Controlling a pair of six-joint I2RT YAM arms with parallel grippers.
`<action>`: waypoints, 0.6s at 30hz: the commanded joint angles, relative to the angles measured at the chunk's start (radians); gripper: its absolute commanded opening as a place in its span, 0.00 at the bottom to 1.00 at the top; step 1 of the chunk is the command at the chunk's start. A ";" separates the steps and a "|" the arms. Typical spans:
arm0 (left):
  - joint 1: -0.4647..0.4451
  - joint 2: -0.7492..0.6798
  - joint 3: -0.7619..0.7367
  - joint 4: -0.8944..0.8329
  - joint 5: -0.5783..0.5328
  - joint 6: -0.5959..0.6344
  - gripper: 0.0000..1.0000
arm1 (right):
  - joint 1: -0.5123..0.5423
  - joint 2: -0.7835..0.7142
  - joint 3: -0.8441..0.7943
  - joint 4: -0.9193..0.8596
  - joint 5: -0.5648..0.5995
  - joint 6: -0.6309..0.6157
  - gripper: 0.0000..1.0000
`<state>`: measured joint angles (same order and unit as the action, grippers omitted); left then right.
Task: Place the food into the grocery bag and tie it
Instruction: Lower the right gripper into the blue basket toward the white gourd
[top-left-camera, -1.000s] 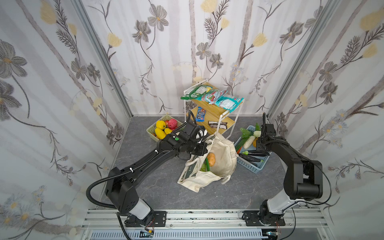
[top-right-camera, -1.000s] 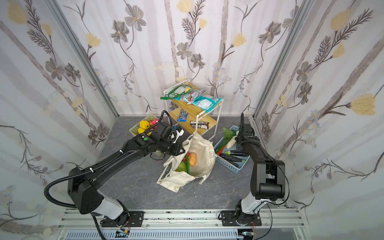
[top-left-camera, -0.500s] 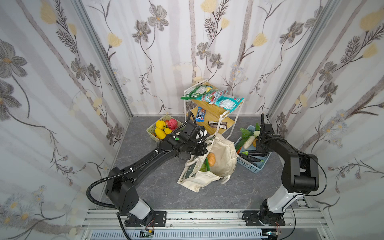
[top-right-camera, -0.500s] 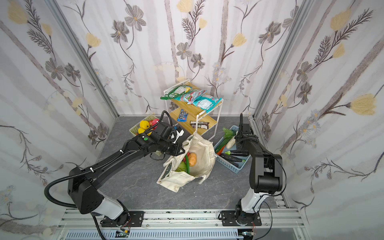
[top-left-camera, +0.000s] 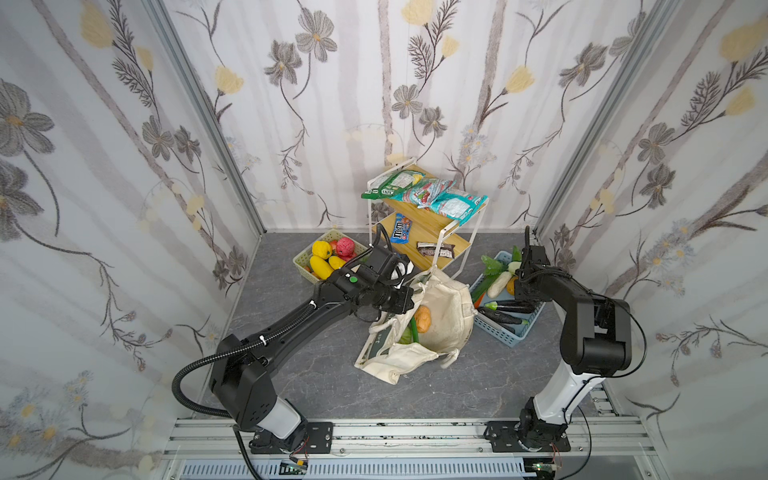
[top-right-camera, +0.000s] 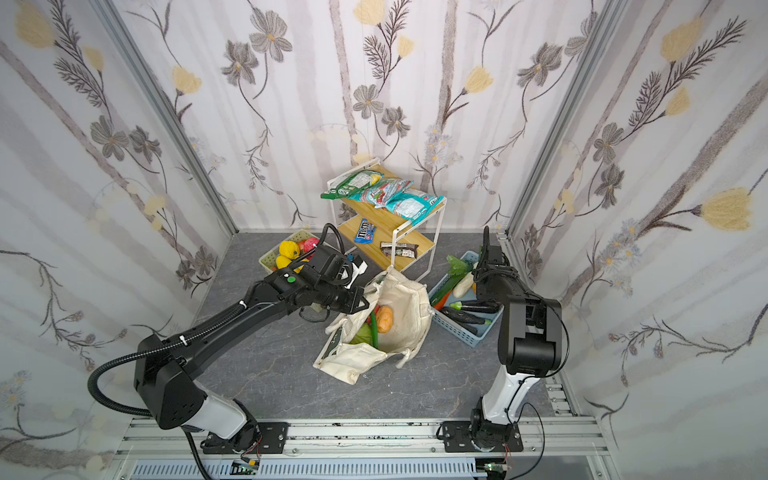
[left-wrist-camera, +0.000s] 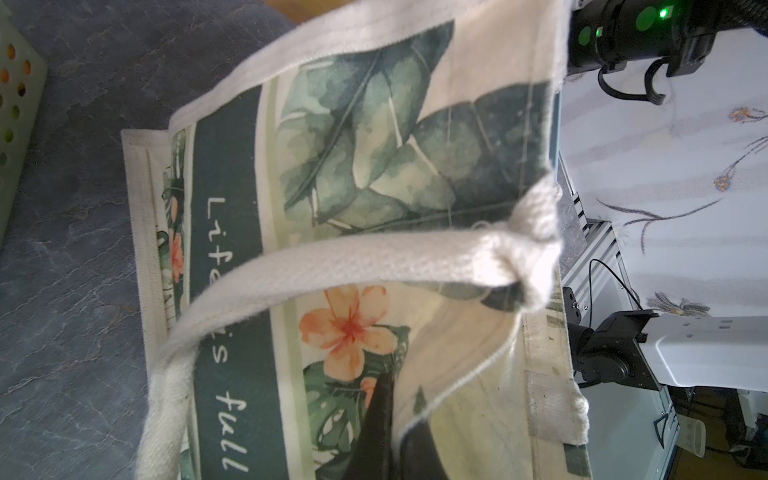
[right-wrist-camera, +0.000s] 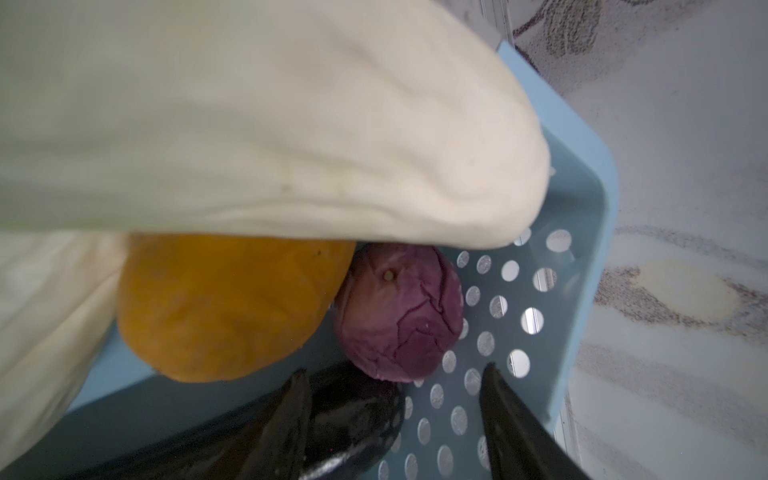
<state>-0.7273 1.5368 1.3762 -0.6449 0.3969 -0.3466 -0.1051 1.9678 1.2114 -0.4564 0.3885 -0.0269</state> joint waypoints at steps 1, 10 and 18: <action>0.002 -0.003 -0.003 -0.004 0.001 -0.002 0.00 | -0.005 0.022 0.020 0.009 0.021 -0.002 0.65; 0.002 -0.014 -0.012 -0.007 -0.006 -0.006 0.00 | -0.027 0.084 0.045 0.017 -0.001 -0.001 0.65; 0.002 -0.018 -0.009 -0.011 -0.009 -0.009 0.00 | -0.029 0.106 0.040 0.033 -0.032 0.010 0.58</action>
<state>-0.7273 1.5242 1.3666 -0.6392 0.3962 -0.3477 -0.1322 2.0644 1.2499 -0.4221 0.4072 -0.0269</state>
